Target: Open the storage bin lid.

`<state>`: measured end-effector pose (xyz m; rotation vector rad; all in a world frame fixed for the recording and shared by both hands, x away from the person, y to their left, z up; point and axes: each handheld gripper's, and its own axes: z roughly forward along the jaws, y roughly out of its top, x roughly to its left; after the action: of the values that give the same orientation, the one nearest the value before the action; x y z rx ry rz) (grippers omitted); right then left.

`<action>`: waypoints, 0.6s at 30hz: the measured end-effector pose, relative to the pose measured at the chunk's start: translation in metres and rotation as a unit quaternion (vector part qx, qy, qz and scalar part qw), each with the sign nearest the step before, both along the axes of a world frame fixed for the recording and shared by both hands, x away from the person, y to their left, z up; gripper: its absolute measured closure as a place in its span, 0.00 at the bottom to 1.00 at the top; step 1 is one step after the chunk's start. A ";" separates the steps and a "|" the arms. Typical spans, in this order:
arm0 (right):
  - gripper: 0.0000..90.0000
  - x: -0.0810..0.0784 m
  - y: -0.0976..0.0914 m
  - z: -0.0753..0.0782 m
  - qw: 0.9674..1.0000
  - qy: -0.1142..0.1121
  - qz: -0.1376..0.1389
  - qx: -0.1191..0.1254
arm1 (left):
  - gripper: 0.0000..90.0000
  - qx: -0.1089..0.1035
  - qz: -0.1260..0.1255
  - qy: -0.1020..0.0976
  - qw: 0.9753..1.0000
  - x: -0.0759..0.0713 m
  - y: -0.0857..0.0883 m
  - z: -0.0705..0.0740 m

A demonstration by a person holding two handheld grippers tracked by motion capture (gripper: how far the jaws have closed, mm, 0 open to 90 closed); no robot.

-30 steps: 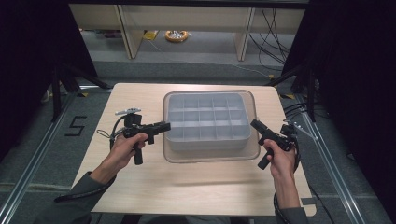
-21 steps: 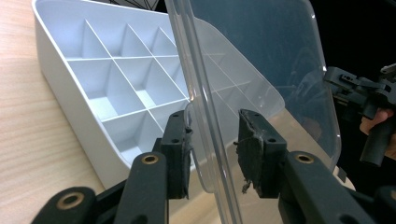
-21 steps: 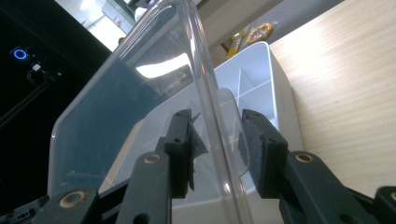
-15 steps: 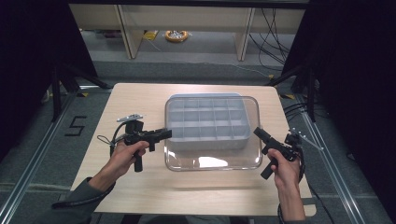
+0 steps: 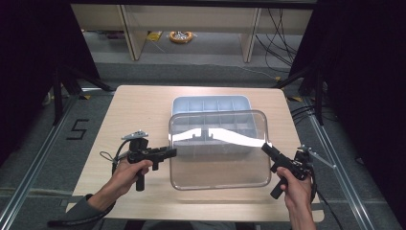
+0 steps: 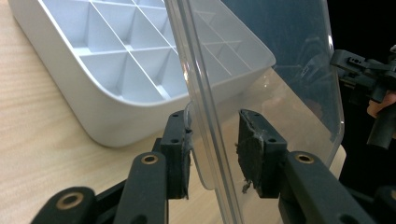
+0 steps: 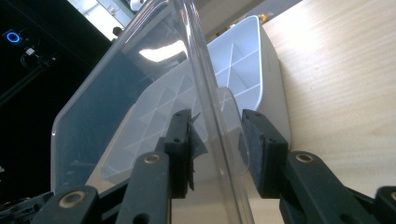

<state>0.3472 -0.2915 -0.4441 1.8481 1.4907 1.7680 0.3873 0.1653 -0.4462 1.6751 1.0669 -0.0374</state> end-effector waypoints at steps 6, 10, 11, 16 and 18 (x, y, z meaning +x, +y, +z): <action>0.72 -0.012 0.003 -0.002 1.000 0.020 0.003 0.006 | 0.71 0.005 -0.002 0.001 1.000 -0.008 0.002 -0.005; 0.72 -0.019 0.005 -0.004 1.000 0.015 0.007 -0.005 | 0.71 0.008 -0.007 0.004 1.000 -0.013 0.005 -0.009; 0.72 -0.020 0.005 -0.005 1.000 0.011 0.008 -0.013 | 0.71 0.010 -0.006 0.004 1.000 -0.015 0.005 -0.010; 0.72 -0.028 0.006 -0.013 1.000 0.007 0.014 -0.016 | 0.71 0.013 -0.013 0.010 1.000 -0.021 0.008 -0.016; 0.71 -0.032 0.007 -0.016 1.000 0.025 0.011 -0.010 | 0.71 0.015 -0.015 0.009 1.000 -0.024 0.008 -0.017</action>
<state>0.3154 -0.2846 -0.4600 1.8870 1.5469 1.7230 0.3636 0.1734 -0.4627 1.7204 1.0602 -0.0567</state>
